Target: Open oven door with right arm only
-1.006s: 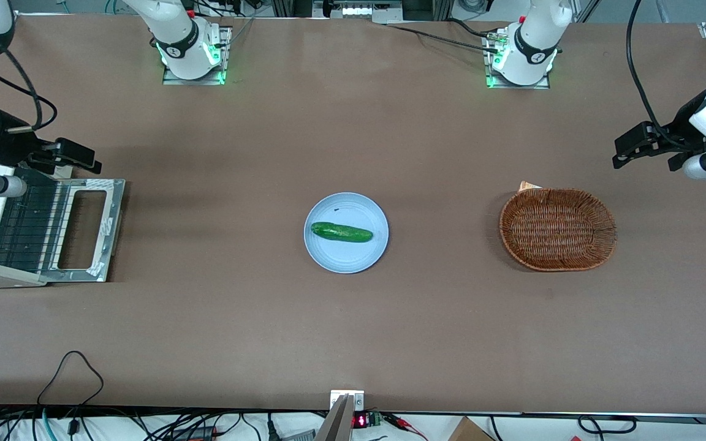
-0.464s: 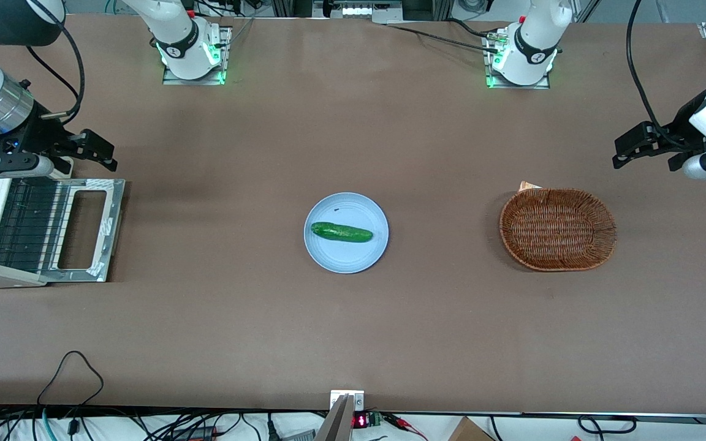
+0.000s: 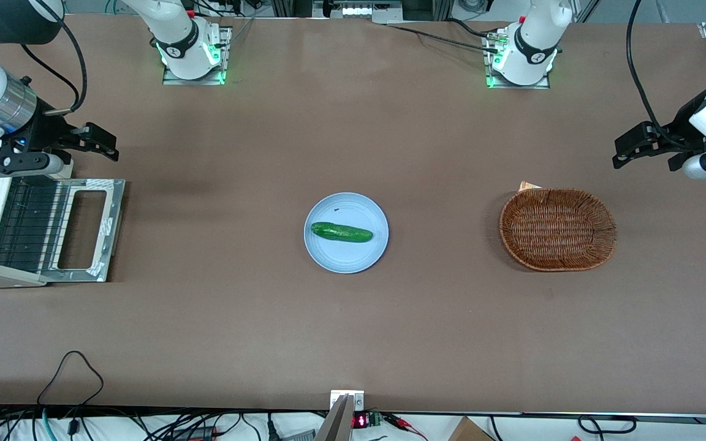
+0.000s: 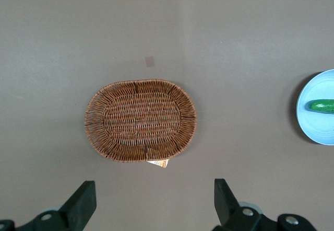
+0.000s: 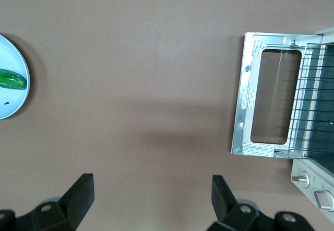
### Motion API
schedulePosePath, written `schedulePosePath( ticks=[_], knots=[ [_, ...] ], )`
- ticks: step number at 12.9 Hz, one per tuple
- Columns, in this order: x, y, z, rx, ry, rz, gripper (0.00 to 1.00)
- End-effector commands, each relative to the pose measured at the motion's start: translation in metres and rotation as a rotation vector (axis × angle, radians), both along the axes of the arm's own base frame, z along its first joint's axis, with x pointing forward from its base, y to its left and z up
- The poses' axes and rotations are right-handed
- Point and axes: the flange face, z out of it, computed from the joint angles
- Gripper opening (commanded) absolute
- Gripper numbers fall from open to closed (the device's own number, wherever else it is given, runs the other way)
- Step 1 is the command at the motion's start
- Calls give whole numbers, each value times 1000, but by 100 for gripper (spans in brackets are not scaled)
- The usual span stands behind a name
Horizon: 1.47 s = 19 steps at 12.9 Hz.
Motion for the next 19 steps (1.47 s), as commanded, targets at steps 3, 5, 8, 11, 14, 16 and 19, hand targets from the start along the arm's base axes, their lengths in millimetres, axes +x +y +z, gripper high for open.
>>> schedulePosePath(
  ticks=[3, 5, 8, 11, 14, 16, 19],
  knots=[
    [5, 0, 4, -8, 0, 9, 100],
    [6, -1, 3, 2, 1, -2, 100],
    [9, -2, 2, 5, -5, -10, 100],
    [8, 0, 1, 5, -2, -8, 100],
    [8, 0, 1, 5, -2, -8, 100],
    [8, 0, 1, 5, -2, -10, 100],
    [8, -1, 1, 5, -3, -10, 100]
  ],
)
